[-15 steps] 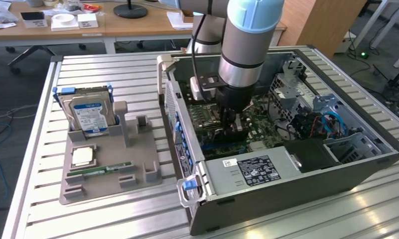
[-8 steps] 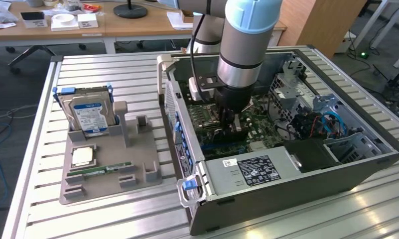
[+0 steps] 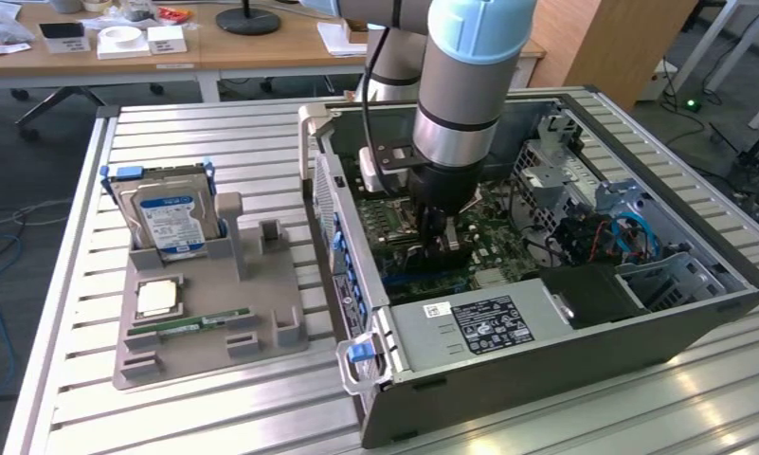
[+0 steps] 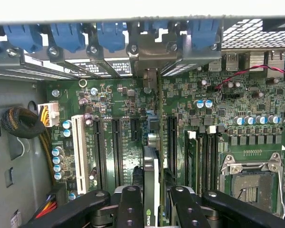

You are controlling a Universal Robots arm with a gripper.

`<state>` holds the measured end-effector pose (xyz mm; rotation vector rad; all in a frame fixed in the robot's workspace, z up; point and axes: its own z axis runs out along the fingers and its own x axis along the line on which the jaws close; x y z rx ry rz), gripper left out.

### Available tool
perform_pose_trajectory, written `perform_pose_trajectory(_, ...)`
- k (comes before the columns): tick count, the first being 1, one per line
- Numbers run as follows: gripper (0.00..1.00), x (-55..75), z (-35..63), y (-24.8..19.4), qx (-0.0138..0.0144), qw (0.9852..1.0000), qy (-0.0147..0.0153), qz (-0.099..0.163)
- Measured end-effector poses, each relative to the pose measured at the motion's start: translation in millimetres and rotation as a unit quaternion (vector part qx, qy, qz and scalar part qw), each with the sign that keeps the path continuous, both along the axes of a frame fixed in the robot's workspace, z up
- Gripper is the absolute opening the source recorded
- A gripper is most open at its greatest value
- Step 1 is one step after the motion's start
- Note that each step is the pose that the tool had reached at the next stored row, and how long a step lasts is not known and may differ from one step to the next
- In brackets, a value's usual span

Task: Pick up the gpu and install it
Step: 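Insert the gpu into the slot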

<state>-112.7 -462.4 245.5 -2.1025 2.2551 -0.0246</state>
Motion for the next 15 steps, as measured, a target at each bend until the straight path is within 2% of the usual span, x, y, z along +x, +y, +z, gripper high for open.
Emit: perform_pose_trajectory(15, 0.26, -0.4, -1.1, 0.1, 0.0002, 1.0000, -0.0004, 0.000)
